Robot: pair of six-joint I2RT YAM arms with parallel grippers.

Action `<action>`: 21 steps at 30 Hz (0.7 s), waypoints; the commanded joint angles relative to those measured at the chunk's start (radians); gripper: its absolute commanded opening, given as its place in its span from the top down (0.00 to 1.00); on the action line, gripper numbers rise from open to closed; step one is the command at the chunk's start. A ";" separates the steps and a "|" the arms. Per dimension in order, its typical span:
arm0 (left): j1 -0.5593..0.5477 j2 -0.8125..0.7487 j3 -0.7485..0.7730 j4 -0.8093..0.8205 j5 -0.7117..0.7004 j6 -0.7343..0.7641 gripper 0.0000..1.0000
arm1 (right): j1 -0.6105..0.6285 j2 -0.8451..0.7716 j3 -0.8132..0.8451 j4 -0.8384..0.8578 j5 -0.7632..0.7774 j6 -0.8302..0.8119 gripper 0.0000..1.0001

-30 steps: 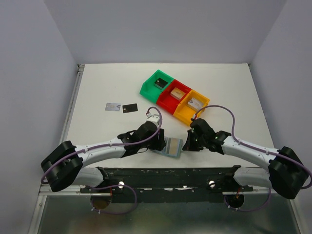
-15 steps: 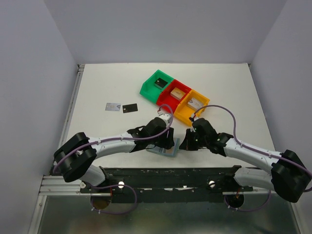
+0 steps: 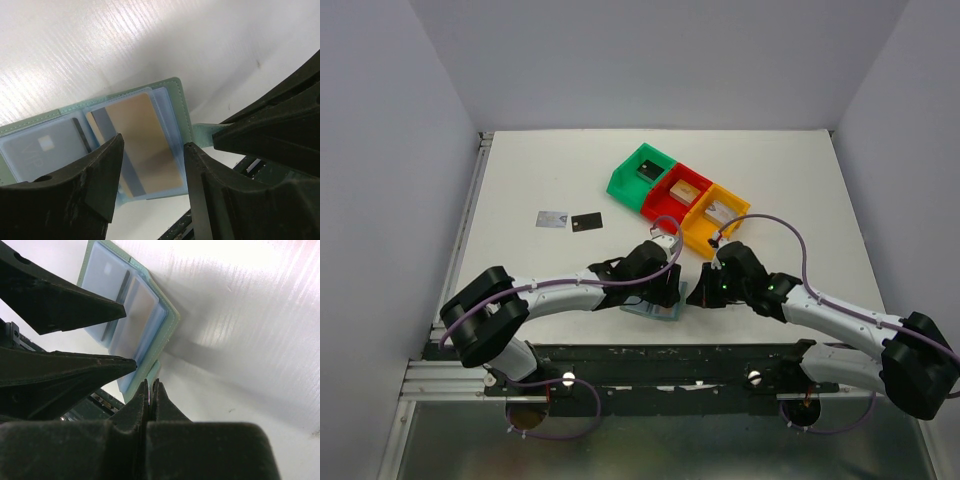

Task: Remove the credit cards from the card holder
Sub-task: Remove the credit card from the card holder.

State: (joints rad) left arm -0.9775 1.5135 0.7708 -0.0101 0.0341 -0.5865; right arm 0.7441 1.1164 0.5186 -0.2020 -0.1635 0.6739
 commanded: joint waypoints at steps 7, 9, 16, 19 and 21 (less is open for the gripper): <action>-0.007 -0.016 0.007 -0.041 -0.059 0.007 0.37 | -0.006 0.008 0.026 0.021 -0.016 -0.023 1.00; -0.006 -0.009 0.008 -0.042 -0.057 0.005 0.37 | -0.006 0.010 0.027 0.021 -0.016 -0.025 1.00; -0.006 0.005 0.010 -0.033 -0.037 0.002 0.37 | -0.006 0.005 0.026 0.023 -0.019 -0.022 1.00; -0.006 0.011 0.013 -0.031 -0.034 0.002 0.37 | -0.006 0.005 0.026 0.021 -0.022 -0.022 1.00; -0.006 0.019 0.013 -0.028 -0.034 0.001 0.37 | -0.006 0.005 0.031 0.023 -0.025 -0.022 1.00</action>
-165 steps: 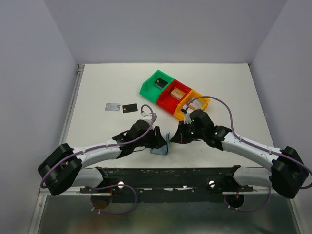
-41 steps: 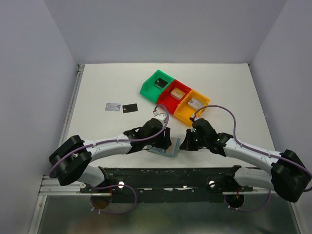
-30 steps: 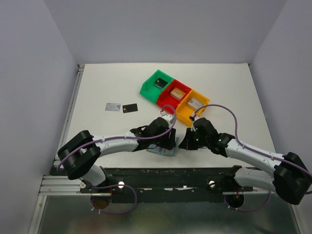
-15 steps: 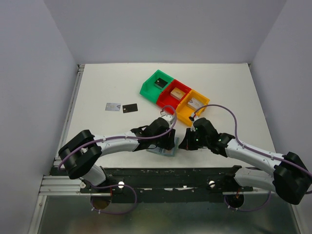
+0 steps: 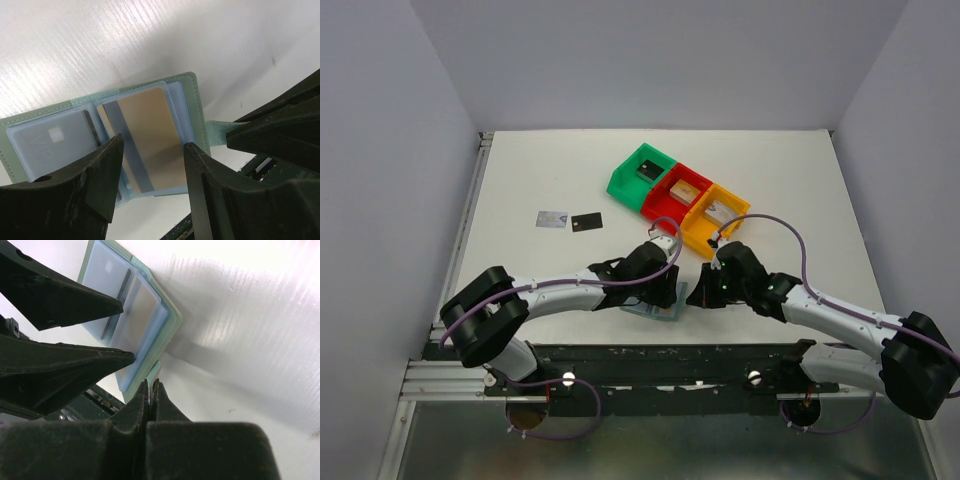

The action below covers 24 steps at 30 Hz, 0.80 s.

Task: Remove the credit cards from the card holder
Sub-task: Remove the credit card from the card holder.

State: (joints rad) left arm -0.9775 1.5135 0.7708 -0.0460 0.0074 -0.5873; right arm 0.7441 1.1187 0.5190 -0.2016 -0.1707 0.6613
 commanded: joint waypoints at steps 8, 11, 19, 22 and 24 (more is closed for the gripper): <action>-0.018 0.028 0.021 0.015 -0.007 0.006 0.36 | -0.006 0.007 0.035 0.033 -0.038 -0.002 1.00; -0.020 0.033 0.021 0.017 -0.007 0.004 0.36 | -0.006 0.006 0.038 0.033 -0.038 -0.002 1.00; -0.021 -0.004 0.001 0.035 -0.007 -0.003 0.34 | -0.006 0.003 0.036 0.030 -0.035 -0.002 1.00; -0.024 -0.016 -0.001 0.035 -0.014 -0.008 0.33 | -0.006 0.001 0.035 0.028 -0.035 -0.002 1.00; -0.023 -0.019 -0.005 0.034 -0.017 -0.009 0.33 | -0.006 0.001 0.036 0.025 -0.033 -0.002 1.00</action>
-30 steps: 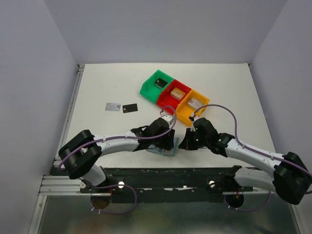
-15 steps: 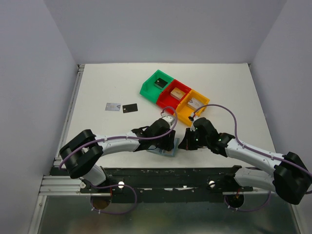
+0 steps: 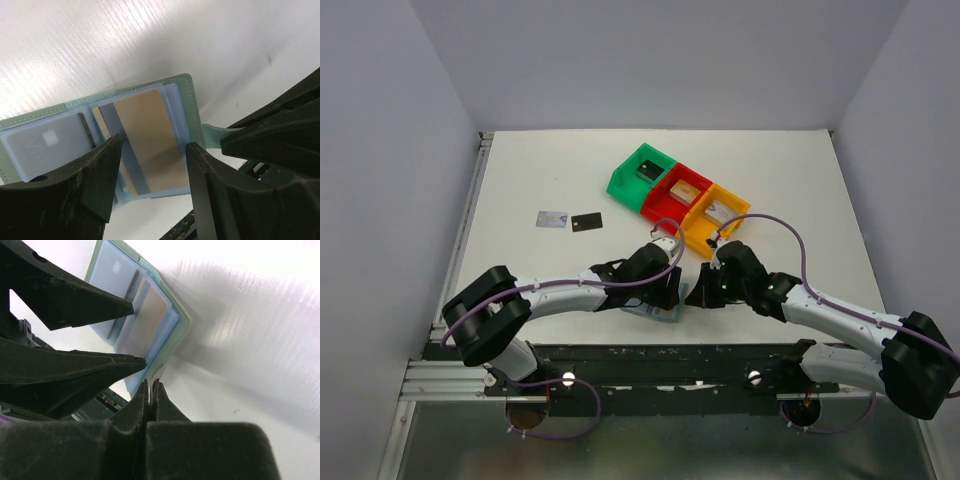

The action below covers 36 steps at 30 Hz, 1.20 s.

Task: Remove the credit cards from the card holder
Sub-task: Remove the credit card from the card holder.

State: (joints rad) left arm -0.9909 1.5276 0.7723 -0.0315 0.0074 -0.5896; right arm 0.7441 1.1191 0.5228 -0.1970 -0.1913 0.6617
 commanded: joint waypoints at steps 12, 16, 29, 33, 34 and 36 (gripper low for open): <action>-0.011 0.002 0.002 -0.002 -0.014 -0.007 0.36 | -0.006 -0.008 0.037 0.018 -0.016 -0.002 1.00; -0.011 0.014 0.005 -0.010 -0.012 -0.006 0.38 | -0.006 -0.016 0.040 0.010 -0.011 -0.005 1.00; -0.011 -0.052 -0.014 -0.079 -0.141 -0.004 0.39 | -0.006 -0.031 0.039 -0.010 0.006 -0.013 1.00; -0.012 -0.072 -0.027 -0.084 -0.164 -0.013 0.38 | -0.008 -0.031 0.039 -0.010 0.007 -0.014 1.00; -0.011 -0.075 -0.028 -0.085 -0.168 -0.013 0.38 | -0.008 -0.033 0.039 -0.010 0.007 -0.013 1.00; -0.011 -0.087 -0.030 -0.088 -0.173 -0.015 0.37 | -0.006 -0.031 0.042 -0.013 0.006 -0.013 1.00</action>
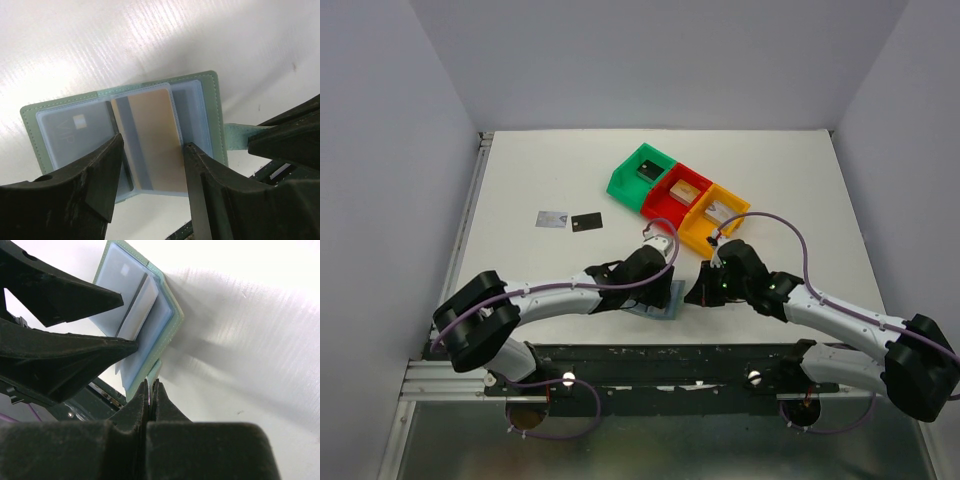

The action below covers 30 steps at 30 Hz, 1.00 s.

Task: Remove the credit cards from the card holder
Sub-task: Remove the credit card from the card holder.

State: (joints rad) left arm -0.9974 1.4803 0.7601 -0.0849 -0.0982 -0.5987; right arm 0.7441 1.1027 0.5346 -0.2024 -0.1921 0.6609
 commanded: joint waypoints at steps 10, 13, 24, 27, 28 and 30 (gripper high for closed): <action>-0.004 -0.097 -0.031 -0.059 -0.121 -0.015 0.36 | -0.006 -0.018 0.031 -0.011 0.010 -0.015 1.00; -0.004 -0.120 -0.044 -0.070 -0.149 -0.027 0.36 | -0.006 -0.018 0.033 -0.011 0.013 -0.017 1.00; -0.003 -0.297 -0.179 -0.116 -0.267 -0.125 0.36 | -0.006 0.005 0.039 -0.040 0.040 -0.037 1.00; 0.006 -0.351 -0.205 -0.133 -0.281 -0.141 0.35 | -0.008 0.017 0.047 -0.061 0.060 -0.046 1.00; 0.009 -0.365 -0.211 -0.139 -0.282 -0.145 0.35 | -0.006 0.019 0.048 -0.072 0.069 -0.049 1.00; 0.016 -0.386 -0.220 -0.150 -0.285 -0.150 0.35 | -0.006 0.026 0.064 -0.094 0.086 -0.058 1.00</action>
State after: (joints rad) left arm -0.9943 1.1442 0.5617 -0.1940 -0.3279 -0.7139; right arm 0.7441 1.1130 0.5529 -0.2398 -0.1658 0.6342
